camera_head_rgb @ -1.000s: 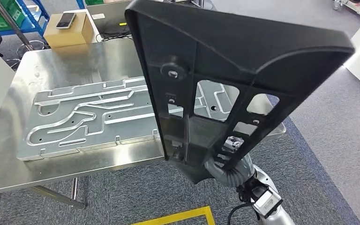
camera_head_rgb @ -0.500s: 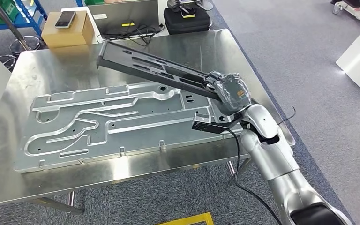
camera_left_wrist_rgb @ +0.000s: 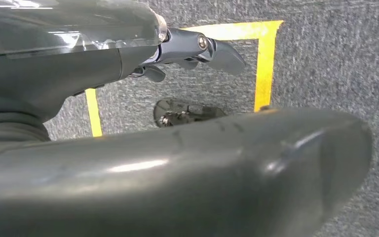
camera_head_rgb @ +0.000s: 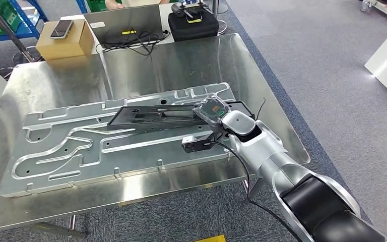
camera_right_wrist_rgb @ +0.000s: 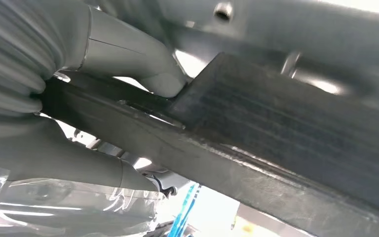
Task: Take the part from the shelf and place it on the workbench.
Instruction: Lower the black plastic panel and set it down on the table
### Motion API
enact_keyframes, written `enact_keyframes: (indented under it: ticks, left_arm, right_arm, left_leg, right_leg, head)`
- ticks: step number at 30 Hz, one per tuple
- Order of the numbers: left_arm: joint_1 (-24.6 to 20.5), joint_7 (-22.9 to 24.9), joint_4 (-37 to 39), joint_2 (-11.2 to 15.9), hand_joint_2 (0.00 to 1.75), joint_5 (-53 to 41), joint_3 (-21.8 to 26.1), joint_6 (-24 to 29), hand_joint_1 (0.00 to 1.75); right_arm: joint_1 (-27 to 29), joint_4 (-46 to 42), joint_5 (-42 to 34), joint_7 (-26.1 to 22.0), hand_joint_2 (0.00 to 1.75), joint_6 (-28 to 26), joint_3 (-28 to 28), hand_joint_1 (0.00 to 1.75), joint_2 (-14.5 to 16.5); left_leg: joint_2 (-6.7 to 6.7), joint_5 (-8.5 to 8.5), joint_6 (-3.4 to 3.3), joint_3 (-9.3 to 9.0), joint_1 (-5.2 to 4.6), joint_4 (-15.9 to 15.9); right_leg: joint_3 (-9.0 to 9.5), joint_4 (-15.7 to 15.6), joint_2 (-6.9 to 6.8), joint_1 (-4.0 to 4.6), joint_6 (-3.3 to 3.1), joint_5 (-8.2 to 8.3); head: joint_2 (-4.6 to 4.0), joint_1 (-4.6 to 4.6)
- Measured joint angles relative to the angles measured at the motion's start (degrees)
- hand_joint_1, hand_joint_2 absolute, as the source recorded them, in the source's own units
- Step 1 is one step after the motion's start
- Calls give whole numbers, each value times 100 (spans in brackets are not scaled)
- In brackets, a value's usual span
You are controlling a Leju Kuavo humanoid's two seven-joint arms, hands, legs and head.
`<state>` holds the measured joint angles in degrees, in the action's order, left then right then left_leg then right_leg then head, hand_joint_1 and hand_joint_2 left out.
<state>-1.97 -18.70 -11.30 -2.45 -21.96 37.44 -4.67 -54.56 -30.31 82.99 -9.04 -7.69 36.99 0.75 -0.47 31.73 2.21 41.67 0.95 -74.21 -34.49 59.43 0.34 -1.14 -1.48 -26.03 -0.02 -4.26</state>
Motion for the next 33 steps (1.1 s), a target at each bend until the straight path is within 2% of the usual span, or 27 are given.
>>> enact_keyframes:
  ticks: [1, 2, 4, 5, 6, 8, 10, 12, 14, 15, 16, 17, 19, 20, 21, 23, 25, 26, 28, 30, 31, 32, 33]
  left_arm:
    - [10, -15, 0, 0, 131, -3, 4, -19, 0]
    - [17, -26, 0, 0, 175, -5, 7, -32, 0]
    - [15, -42, 0, 2, 175, -7, 11, -46, 0]
    - [8, -43, 0, 3, 175, -13, 13, -39, 0]
    - [2, -37, 0, 4, 175, -21, 15, -22, 0]
    - [-3, -10, 0, 5, 175, -50, 16, 40, 0]
    - [-6, 12, 0, 3, 87, -86, 17, 114, 0]
    - [-17, 15, 0, 1, 0, -119, 25, 174, 0]
    - [-25, 11, 0, 0, 0, -132, 56, 220, 0]
    - [-26, 10, 0, 0, 0, -135, 78, 239, 0]
    - [-26, 12, 0, 0, 0, -139, 97, 252, 0]
    - [-24, 15, 0, -1, 0, -146, 109, 262, 0]
    - [-19, 22, 0, -4, 0, -175, 115, 274, 0]
    - [-19, 24, 0, -6, 0, -193, 116, 276, 0]
    - [-22, 25, 0, -7, 0, -213, 117, 273, 0]
    - [-25, 24, 0, -7, 0, -247, 119, 254, 0]
    - [-10, 18, 0, -5, 0, -276, 125, 232, 0]
    - [-1, 14, 0, -6, 0, -290, 132, 225, 0]
    - [12, 13, 0, -9, 0, -313, 149, 214, 0]
    - [19, 16, 0, -11, 0, -322, 169, 208, 0]
    - [26, 22, 0, -11, 0, -320, 185, 207, 0]
    - [34, 31, 0, -11, 0, -314, 209, 207, 0]
    - [39, 42, 0, -11, 0, -303, 232, 207, 0]
  right_arm:
    - [-16, 109, -6, 20, 44, -14, 41, 44, 35]
    - [-23, 211, -10, 40, 0, -18, 78, 0, 66]
    - [-27, 391, -18, 76, 0, -39, 146, 0, 104]
    - [-40, 466, -27, 89, 0, -56, 170, 0, 116]
    - [-60, 523, -44, 97, 0, -86, 182, 0, 122]
    - [-106, 604, -90, 107, 0, -159, 187, 0, 143]
    - [-128, 656, -144, 114, 0, -292, 187, 0, 171]
    - [-126, 694, -227, 97, 0, -478, 187, 0, 192]
    - [-65, 712, -384, 15, 0, -731, 171, 0, 204]
    - [-21, 710, -499, -69, 0, -882, 154, 0, 215]
    - [23, 692, -634, -184, 0, -1031, 124, 0, 223]
    - [62, 656, -779, -319, 0, -1160, 88, 0, 232]
    - [143, 467, -1172, -685, 0, -1333, -23, 0, 245]
    - [194, 320, -1416, -889, 0, -1351, -88, 0, 248]
    - [269, 133, -1717, -1121, 0, -1331, -160, 0, 250]
    - [493, -342, -2399, -1552, 0, -1196, -312, 0, 214]
    - [763, -954, -3106, -1860, 0, -1068, -460, 0, 122]
    - [891, -1282, -3443, -1962, 0, -1036, -524, 0, 59]
    - [1166, -1950, -4101, -2158, 0, -1031, -638, 0, -92]
    - [1516, -2615, -4684, -2362, 0, -1067, -745, 0, -281]
    - [1708, -2932, -4955, -2463, 0, -1102, -802, 0, -373]
    - [1908, -3270, -5256, -2545, 0, -1152, -870, 0, -458]
    - [2111, -3611, -5557, -2610, 0, -1211, -948, 0, -531]
  left_leg:
    - [2, -48, -5, 52, 0, -63]
    - [2, -202, -19, -15, 0, 115]
    - [9, -575, -69, -369, -8, 882]
    - [13, -686, -98, -536, -19, 1224]
    - [16, -727, -123, -640, -32, 1434]
    - [17, -718, -169, -692, -58, 1533]
    - [25, -745, -230, -724, -43, 1589]
    - [36, -782, -290, -758, -16, 1658]
    - [36, -788, -321, -757, -16, 1674]
    - [32, -783, -328, -755, -17, 1671]
    - [26, -776, -328, -758, -19, 1665]
    - [20, -765, -321, -765, -19, 1657]
    - [12, -728, -288, -779, -19, 1627]
    - [10, -705, -263, -775, -30, 1599]
    - [9, -690, -237, -766, -40, 1581]
    - [6, -677, -183, -751, -53, 1571]
    - [6, -642, -124, -750, -40, 1555]
    - [8, -568, -94, -714, -35, 1456]
    - [16, -272, -48, -475, -22, 910]
    - [17, 13, -19, -115, -11, 170]
    - [18, 31, -15, -12, -10, -17]
    - [18, -61, -19, -12, -10, 15]
    - [18, -246, -35, -125, -10, 272]
  right_leg:
    - [29, 0, 4, 9, -4, -16]
    - [59, 0, 10, 15, 0, -30]
    - [108, 2, 15, 30, 25, -55]
    - [120, 2, 16, 42, 49, -68]
    - [125, 1, 18, 51, 76, -74]
    - [134, -19, 25, 57, 140, -76]
    - [147, -17, 26, 53, 205, -101]
    - [-5, 331, 16, 47, 246, -324]
    - [-373, 1070, 5, 35, 263, -671]
    - [-540, 1378, 3, 32, 271, -762]
    - [-629, 1511, 1, 31, 276, -745]
    - [-615, 1423, 0, 31, 273, -617]
    - [-351, 729, -1, 33, 242, -185]
    - [-206, 365, -1, 44, 220, -30]
    - [-109, 119, -1, 53, 197, 54]
    - [-62, -9, 0, 84, 150, 48]
    - [-44, -37, -5, 72, 84, 53]
    - [-27, -57, -9, 57, 49, 57]
    - [7, -82, -21, 39, -1, 52]
    - [30, -80, -36, 46, -18, 29]
    - [45, -79, -40, 48, -18, 15]
    - [65, -78, -39, 49, -12, 0]
    - [93, -78, -34, 49, -2, -18]
  head:
    - [0, 0]
    - [0, 1]
    - [0, 1]
    - [0, 1]
    - [0, 1]
    - [0, 2]
    - [0, 2]
    - [0, 2]
    - [0, 2]
    - [0, 2]
    - [0, 2]
    - [0, 2]
    - [0, 2]
    - [0, 2]
    - [0, 2]
    - [0, 2]
    - [0, 2]
    - [0, 1]
    - [0, 1]
    - [0, 0]
    - [0, 0]
    - [0, 0]
    - [0, 0]
